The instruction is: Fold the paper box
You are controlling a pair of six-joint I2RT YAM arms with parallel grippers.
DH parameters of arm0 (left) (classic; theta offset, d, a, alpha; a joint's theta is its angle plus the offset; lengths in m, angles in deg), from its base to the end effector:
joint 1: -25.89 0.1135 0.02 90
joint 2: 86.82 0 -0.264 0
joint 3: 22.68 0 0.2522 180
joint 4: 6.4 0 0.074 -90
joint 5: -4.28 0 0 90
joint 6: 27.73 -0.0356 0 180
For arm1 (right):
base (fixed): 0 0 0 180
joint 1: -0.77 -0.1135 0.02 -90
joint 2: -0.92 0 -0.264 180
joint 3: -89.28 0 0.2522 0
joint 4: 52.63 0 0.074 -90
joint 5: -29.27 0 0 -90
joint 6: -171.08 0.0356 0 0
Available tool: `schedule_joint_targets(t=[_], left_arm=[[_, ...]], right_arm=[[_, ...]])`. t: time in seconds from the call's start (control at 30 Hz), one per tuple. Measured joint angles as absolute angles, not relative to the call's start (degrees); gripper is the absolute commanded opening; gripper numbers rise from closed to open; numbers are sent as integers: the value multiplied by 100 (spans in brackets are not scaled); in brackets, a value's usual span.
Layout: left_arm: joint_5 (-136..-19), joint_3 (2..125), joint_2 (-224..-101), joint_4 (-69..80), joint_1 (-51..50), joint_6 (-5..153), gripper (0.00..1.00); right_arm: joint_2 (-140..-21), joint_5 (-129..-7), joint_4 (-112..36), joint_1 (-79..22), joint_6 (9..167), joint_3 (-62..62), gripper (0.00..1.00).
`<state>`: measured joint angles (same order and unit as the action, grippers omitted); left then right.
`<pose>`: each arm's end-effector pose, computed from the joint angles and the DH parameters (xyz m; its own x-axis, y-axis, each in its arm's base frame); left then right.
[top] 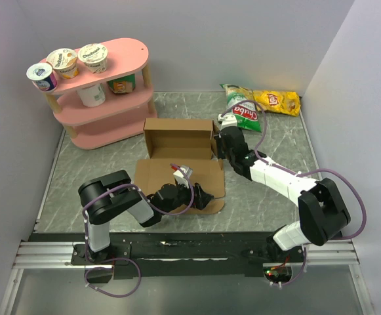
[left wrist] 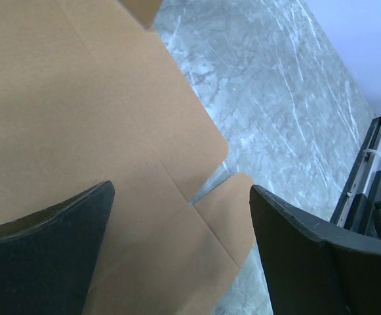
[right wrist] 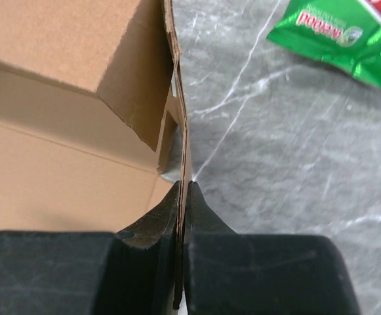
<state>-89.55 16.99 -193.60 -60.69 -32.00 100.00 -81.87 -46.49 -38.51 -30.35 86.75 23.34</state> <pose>0.1621 -0.2538 0.1096 -0.5893 -0.2097 -0.7803 0.5689 0.5781 -0.5850 0.2796 0.1585 0.2465 -0.4700 -0.1719 -0.8657 -0.2753 0.9605 -0.0412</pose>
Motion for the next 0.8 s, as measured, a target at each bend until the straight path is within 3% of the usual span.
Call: schedule_joint_targets(t=[0.33, 0.43, 0.53, 0.57, 0.63, 0.67, 0.8], left_arm=[[-8837, 1813, -19484, -6126, -3318, 10094, 91], [-8828, 1822, -19515, -6168, -3342, 10097, 91], [-8826, 1822, -19522, -6181, -3347, 10103, 91], [-8822, 1824, -19522, -6181, -3351, 10112, 91], [-8820, 1824, -19522, -6178, -3351, 10134, 91], [-8831, 1824, -19522, -6170, -3351, 10158, 91], [-8866, 1841, -19489, -6084, -3351, 10247, 91]], right_arm=[[-8228, -3661, -3715, -3754, 9718, 2336, 2], [-8355, -3484, -3720, -3813, 10052, 2336, 9], [-8377, -3379, -3761, -3848, 10328, 2340, 21], [-8375, -3375, -3779, -3863, 10417, 2347, 33], [-8375, -3397, -3777, -3883, 10570, 2353, 43], [-8368, -3423, -3757, -3891, 10603, 2367, 54], [-8206, -3524, -3619, -3918, 10559, 2515, 77]])
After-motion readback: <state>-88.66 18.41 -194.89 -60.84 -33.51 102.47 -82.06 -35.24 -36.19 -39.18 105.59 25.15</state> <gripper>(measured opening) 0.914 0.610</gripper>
